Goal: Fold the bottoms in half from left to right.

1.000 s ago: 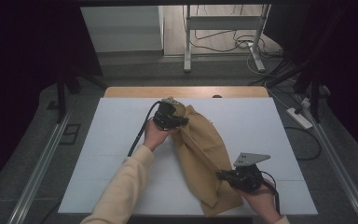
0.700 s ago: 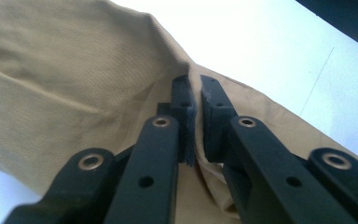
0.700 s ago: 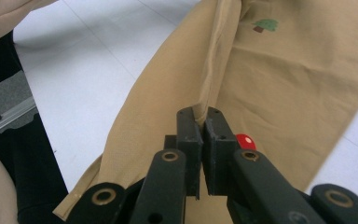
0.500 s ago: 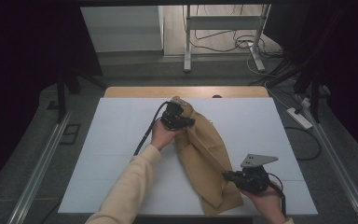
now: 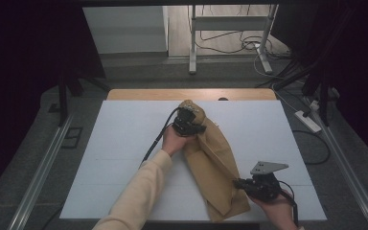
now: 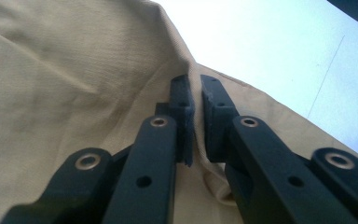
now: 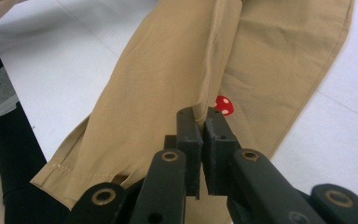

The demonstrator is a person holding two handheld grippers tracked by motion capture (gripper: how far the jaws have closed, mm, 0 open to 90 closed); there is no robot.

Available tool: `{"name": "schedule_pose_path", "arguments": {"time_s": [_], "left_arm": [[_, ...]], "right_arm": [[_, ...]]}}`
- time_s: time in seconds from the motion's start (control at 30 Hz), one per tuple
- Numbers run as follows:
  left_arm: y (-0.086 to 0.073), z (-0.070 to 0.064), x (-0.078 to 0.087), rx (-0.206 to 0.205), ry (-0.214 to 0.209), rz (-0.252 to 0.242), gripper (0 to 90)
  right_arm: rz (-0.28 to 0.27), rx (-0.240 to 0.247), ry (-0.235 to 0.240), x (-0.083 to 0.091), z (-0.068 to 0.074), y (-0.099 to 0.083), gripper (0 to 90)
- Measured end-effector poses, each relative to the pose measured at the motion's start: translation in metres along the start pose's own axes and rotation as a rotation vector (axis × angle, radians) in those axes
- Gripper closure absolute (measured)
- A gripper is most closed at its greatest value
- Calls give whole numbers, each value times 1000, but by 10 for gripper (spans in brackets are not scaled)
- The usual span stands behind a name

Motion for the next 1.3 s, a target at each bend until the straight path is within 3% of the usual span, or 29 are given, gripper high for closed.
{"name": "schedule_pose_path", "arguments": {"time_s": [0.43,0.5,0.6,0.73,0.9,1.3], "left_arm": [[2,-5,-3,2,-14,-16,781],[2,-6,-2,-2,-13,-34,643],[1,-7,5,-5,13,-65,455],[-5,-5,16,4,11,-80,342],[-20,-2,29,-16,28,-61,318],[-56,1,65,-51,46,-47,313]], "right_arm": [[15,-15,-10,2,-5,-6,858],[17,-16,-12,2,-5,-7,841],[26,-10,-21,1,-6,-8,698],[23,-5,-62,1,-6,-7,517],[1,-18,-106,1,-10,-6,416],[17,-21,-97,-9,-23,4,398]]}}
Point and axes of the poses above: each handheld gripper's, and its own axes: x roughly backward along the jaws, y roughly out of its top, z roughly to its left, the point moved 1 cm from there along -x, roughly forward along the jaws, and after that the axes turned 5 degrees about y, right-handed, at the moved point
